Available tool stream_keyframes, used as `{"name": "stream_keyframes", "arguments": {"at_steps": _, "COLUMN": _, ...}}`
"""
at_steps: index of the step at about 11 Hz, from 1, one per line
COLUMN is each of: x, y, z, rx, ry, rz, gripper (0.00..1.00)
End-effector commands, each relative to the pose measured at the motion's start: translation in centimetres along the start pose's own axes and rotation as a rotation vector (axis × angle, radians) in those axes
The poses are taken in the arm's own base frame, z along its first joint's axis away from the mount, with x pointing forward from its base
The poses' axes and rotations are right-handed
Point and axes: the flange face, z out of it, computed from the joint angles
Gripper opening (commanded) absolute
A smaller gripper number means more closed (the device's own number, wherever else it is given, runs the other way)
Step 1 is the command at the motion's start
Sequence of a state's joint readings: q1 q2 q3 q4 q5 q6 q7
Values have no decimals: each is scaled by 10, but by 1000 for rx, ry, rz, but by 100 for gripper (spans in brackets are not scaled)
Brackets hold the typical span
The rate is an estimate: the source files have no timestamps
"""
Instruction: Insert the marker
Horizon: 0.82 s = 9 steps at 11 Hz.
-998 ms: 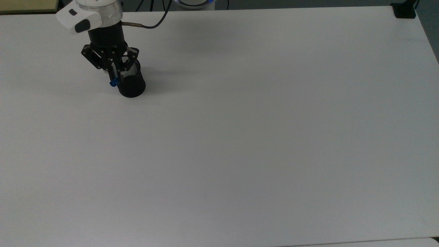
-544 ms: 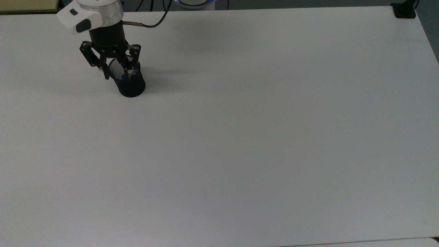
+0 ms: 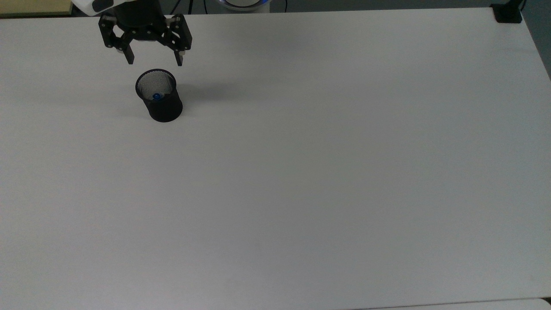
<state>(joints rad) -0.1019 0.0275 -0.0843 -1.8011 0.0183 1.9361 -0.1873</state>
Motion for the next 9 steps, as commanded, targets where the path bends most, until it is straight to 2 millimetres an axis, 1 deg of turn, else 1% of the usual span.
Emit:
{"name": "stream_keyframes", "arguments": {"at_steps": 1, "x": 9, "y": -47, "z": -43, "rx": 14, "ry": -58, "rz": 77, "gripper": 100}}
{"name": "stream_keyframes", "arguments": {"at_steps": 3, "x": 5, "y": -65, "z": -53, "rx": 18, "ry": -85, "rz": 51, "gripper": 100}}
{"name": "stream_keyframes", "arguments": {"at_steps": 5, "x": 3, "y": -76, "z": -54, "rx": 15, "ry": -100, "rz": 33, "gripper": 100}}
{"name": "stream_keyframes", "arguments": {"at_steps": 7, "x": 2, "y": -71, "z": -55, "rx": 15, "ry": -100, "rz": 41, "gripper": 100}}
{"name": "stream_keyframes", "arguments": {"at_steps": 9, "x": 3, "y": -73, "z": -57, "rx": 11, "ry": -104, "rz": 37, "gripper": 100}}
